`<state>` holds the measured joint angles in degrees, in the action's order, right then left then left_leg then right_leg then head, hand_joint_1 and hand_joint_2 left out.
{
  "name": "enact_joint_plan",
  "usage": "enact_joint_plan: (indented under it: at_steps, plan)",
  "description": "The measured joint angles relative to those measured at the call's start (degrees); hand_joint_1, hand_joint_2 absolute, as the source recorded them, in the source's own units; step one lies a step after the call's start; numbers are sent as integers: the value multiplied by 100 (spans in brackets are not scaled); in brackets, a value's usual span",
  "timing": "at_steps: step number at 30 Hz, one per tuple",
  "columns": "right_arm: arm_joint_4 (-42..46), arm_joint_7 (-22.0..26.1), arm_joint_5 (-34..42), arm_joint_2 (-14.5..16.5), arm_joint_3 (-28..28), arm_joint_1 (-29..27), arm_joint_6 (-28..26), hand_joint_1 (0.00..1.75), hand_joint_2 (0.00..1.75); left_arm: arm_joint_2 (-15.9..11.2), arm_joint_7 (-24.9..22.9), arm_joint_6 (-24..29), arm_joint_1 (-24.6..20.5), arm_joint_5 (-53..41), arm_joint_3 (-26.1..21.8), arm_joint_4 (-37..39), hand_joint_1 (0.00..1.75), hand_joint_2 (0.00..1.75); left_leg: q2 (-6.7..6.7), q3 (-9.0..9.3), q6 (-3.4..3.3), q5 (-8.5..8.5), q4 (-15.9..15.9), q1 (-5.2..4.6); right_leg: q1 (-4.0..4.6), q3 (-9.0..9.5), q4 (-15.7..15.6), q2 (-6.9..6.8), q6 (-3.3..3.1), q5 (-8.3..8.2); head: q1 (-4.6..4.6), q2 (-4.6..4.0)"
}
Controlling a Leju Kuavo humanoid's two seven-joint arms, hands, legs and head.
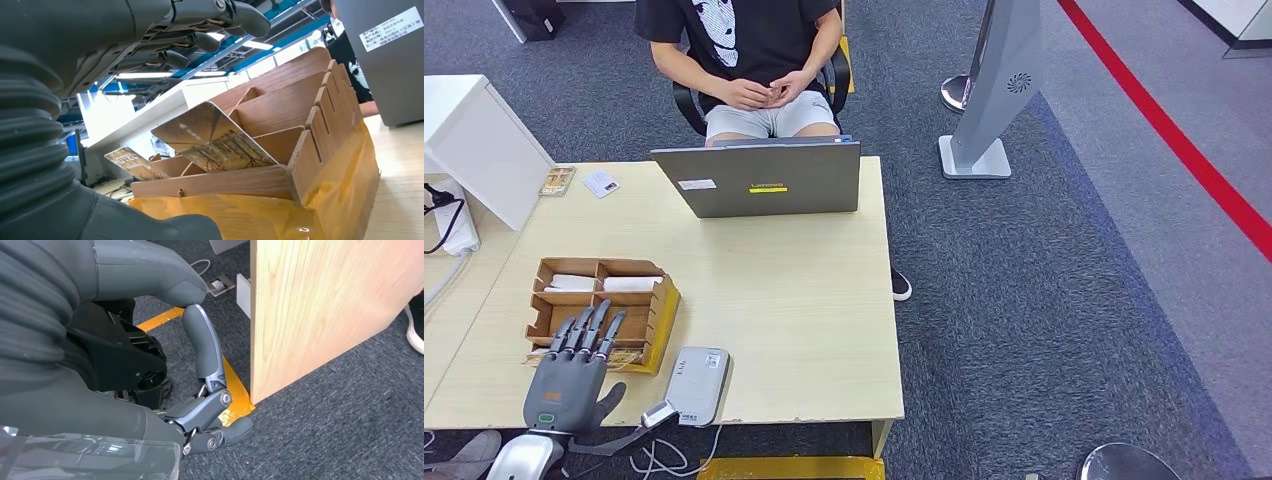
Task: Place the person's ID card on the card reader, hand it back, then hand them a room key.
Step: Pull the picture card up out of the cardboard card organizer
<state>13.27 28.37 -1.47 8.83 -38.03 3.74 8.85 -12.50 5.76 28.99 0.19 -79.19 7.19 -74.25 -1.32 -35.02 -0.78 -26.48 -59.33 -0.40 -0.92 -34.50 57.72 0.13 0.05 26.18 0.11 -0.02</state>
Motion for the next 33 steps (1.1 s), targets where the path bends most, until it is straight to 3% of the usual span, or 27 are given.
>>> enact_joint_plan:
  at_steps: [13,14,17,18,33]
  plan:
    - [1,0,-83,4,-45,-1,-17,0,175,10,125,414,-39,100,-373,114,0,175,0,1,0,0,0,0,0,0,0,0,0,0,0,0]
    - [1,0,-84,4,-60,-1,-17,0,175,18,129,425,-39,106,-395,114,13,175,0,1,0,0,0,0,0,0,0,0,0,0,1,0]
    - [1,0,-85,4,-92,-1,-15,0,175,46,130,437,-41,115,-438,114,140,175,0,0,0,0,0,0,0,0,0,0,0,0,1,0]
    - [1,0,-86,4,-98,-1,-15,0,175,52,130,437,-41,117,-446,114,171,175,0,0,0,0,0,0,0,0,0,0,0,0,0,0]
    - [2,3,-95,4,-105,-1,-16,0,175,91,130,437,-41,121,-472,114,175,175,0,0,0,0,0,0,0,0,0,0,0,0,1,0]
